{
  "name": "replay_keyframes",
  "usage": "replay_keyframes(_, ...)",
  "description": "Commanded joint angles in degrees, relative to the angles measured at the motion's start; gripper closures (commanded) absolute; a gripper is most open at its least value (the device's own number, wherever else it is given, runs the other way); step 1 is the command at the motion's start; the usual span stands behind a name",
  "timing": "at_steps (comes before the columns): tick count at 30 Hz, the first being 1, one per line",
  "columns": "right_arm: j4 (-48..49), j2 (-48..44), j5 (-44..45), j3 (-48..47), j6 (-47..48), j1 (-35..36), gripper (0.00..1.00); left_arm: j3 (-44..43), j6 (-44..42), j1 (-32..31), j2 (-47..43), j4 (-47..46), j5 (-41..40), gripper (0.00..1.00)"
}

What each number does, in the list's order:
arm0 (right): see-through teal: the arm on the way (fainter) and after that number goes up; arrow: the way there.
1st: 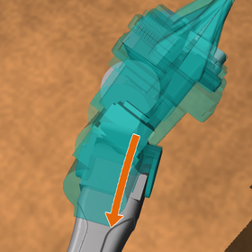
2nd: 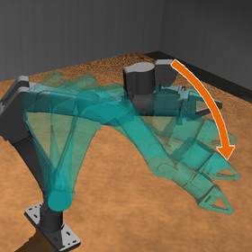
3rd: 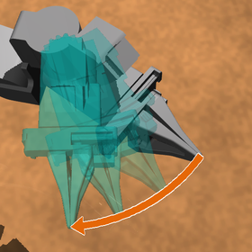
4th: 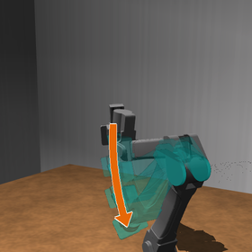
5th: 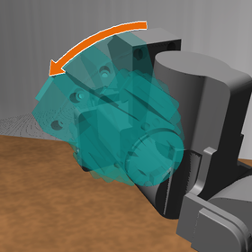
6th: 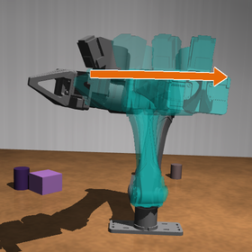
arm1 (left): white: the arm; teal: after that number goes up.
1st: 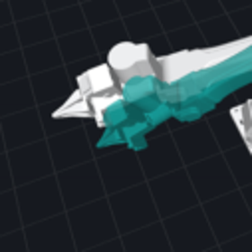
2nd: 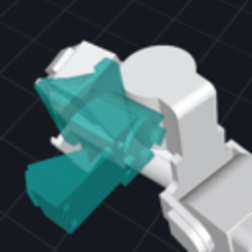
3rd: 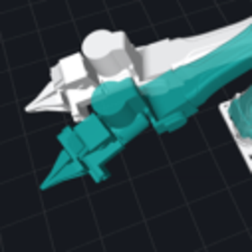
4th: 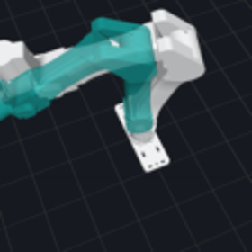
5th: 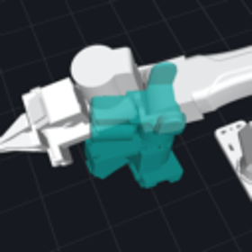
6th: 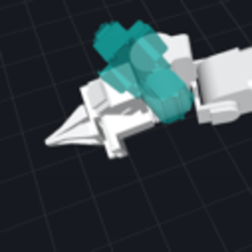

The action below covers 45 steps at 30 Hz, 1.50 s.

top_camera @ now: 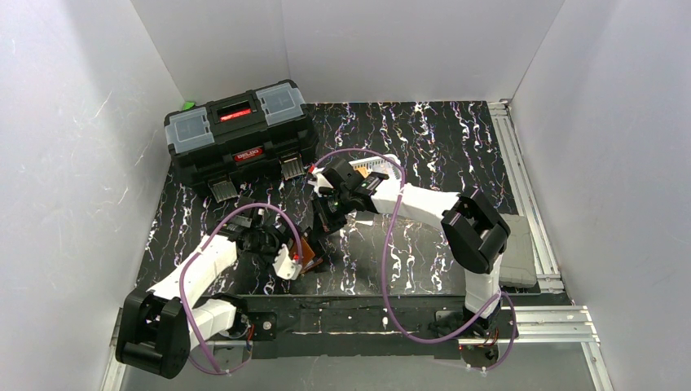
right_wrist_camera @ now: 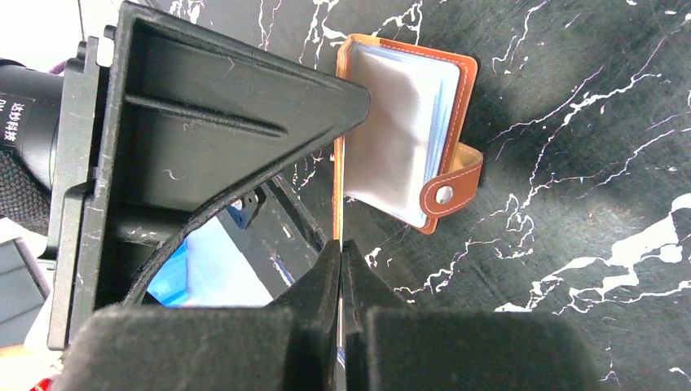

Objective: Put the credit cards into the card holder
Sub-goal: Open the card holder at the center of the board.

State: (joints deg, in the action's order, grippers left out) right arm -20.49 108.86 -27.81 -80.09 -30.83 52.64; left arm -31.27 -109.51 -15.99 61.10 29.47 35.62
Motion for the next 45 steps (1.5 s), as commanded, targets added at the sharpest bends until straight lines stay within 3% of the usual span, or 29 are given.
replay_keyframes(1, -0.2, -1.3, -0.8, -2.7, 1.4, 0.4, 0.99, -0.7, -2.5, 0.4, -0.2, 4.2, 2.6, 0.04)
replay_keyframes(11, -0.1, -3.2, -1.2, -3.1, 2.1, 1.0, 0.99, 0.9, -0.1, 0.5, 0.4, -1.7, 1.1, 0.02)
replay_keyframes(14, 0.1, -3.9, -1.0, -2.7, 2.1, 1.1, 0.99, 0.8, 0.0, 0.4, 0.4, -1.1, 0.7, 0.07)
replay_keyframes(26, -1.3, -6.6, -0.6, -2.4, 2.7, 1.3, 0.99, 1.2, 0.5, 0.5, 0.2, 0.7, -1.5, 0.42)
replay_keyframes(30, -1.4, -6.4, -0.7, -2.5, 2.7, 1.3, 0.99, 0.5, 0.3, 0.5, 0.0, 1.9, -1.8, 0.68)
replay_keyframes(36, -2.1, -5.3, -0.9, -3.4, 2.9, 1.3, 0.99, -0.1, -0.5, 0.5, -0.2, 3.8, -2.2, 0.92)
replay_keyframes(39, -2.3, -5.7, 0.0, -3.0, 2.9, 1.2, 0.99, -0.4, -0.6, 0.5, -0.3, 4.6, -2.3, 1.00)
replay_keyframes(45, -1.9, -8.0, 2.7, 0.9, 2.0, -1.9, 0.99, -3.5, 1.0, 0.3, -0.4, 6.2, 0.9, 1.00)
